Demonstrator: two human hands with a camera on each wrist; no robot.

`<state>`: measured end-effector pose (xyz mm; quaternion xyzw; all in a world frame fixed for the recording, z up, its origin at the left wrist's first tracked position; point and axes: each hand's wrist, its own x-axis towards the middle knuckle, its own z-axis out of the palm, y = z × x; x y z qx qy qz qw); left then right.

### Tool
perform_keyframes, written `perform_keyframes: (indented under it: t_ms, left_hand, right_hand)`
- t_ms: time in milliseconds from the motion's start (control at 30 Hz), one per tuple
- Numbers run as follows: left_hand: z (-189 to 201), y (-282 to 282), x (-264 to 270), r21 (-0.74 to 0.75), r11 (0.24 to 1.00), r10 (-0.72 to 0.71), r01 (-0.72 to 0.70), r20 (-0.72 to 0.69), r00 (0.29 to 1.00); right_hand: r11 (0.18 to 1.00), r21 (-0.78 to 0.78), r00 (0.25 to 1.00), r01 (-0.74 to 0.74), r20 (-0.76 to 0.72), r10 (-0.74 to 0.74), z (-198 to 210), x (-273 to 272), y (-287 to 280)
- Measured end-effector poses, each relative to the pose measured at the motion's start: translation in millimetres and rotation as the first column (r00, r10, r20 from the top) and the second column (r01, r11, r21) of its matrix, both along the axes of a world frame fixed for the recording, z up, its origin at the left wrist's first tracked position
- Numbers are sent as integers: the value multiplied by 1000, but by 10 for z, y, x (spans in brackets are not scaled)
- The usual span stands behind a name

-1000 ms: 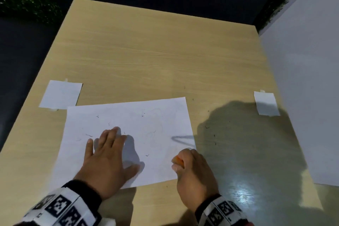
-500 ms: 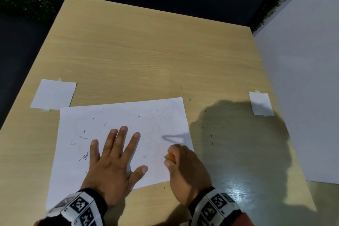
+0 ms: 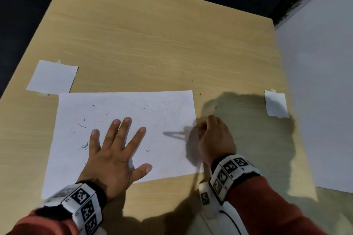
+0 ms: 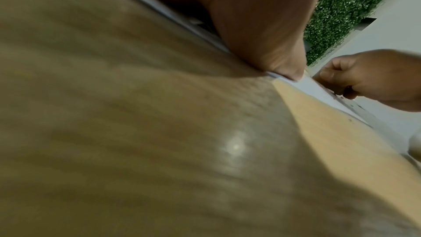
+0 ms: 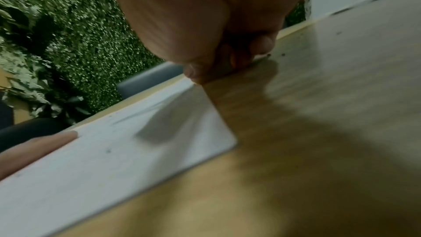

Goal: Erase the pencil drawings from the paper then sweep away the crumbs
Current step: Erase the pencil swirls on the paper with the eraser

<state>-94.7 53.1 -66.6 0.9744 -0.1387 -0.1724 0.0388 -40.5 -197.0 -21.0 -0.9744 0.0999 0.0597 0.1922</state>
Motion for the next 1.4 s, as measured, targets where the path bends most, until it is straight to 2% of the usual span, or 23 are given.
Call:
perform_keyframes:
  t_ms: [67,133,200,267,333,400,467,567,600,667,733,833,900,967,1033,1067,1133,1167,1233,1300,1400]
  left_hand:
    - [-3,-5,-1,-3,1000,3,-3,5,1000]
    - [-1,-8,5,-4,1000,1,-1,10,1000]
    - [-3,-16,4,-8,1000,3,-2,19,1000]
    - [-4,-11,5,-13,1000,11,-10,18,1000]
    - [-7,-10,-4,-13,1000,11,-11,17,1000]
    - [6,-3,-4,-22,999,29,-29,17,999]
    - [7,-7,-6,-25,999,37,-36,8,999]
    - [22,-21,8,-20,999,28,-28,-16,999]
    - [29,-25,9,-24,999,31,-32,-24,999]
    - [43,-28,16,-40,998,56,-58,-30,998]
    - [42,-37,10,-61,995,76,-77,-27,997]
    - [52,-39,18,-73,993,94,-96,-32,995]
    - [39,-34,15,-69,993,90,-92,-29,996]
    - [42,-29,12,-52,996,69,-70,-24,997]
    - [41,-35,15,-42,997,60,-61,-28,998]
    - [41,-31,19,-41,997,66,-67,-32,997]
    - [29,-24,11,-53,996,67,-68,-21,998]
    - [18,-31,11,-58,996,67,-67,-6,998]
    - [16,-24,9,-53,996,72,-72,-1,997]
    - [6,-30,7,-55,996,72,-72,-2,997]
    - [3,-30,4,-49,997,58,-58,0,998]
  right_hand:
    - [991,100,995,-90,-28,93,48,-146,191]
    - [947,190,946,-259,-149,288,39,-349,424]
    - [919,169,902,-355,-195,385,1,-394,430]
    - [946,60,940,-317,-109,322,-38,-257,265]
    - [987,-19,988,-156,15,157,-46,-111,33]
    - [997,-11,997,-73,22,73,-40,-96,-59]
    - [992,80,995,-95,-14,97,-6,-202,78]
    - [940,211,924,-267,-222,312,-17,-379,381]
    - [932,205,910,-299,-232,343,-41,-379,393]
    - [955,110,950,-275,-122,287,-54,-263,273]
    - [990,19,990,-139,2,139,-43,-143,41]
    - [1000,13,1000,-21,-7,21,-13,-104,-60]
    - [990,102,995,-96,0,97,47,-176,147]
    - [947,178,954,-268,-90,286,31,-313,395]
    - [924,161,925,-347,-100,365,-32,-366,420]
    - [943,120,945,-311,-66,321,-42,-296,350]
    - [992,21,992,-122,26,122,-49,-124,95]
    - [999,-18,999,-35,15,35,-40,-59,-31]
    - [999,-41,999,27,-44,-29,-6,-54,-88]
    - [998,59,998,-35,-49,38,64,-139,120]
    - [949,156,937,-274,-179,300,34,-332,405]
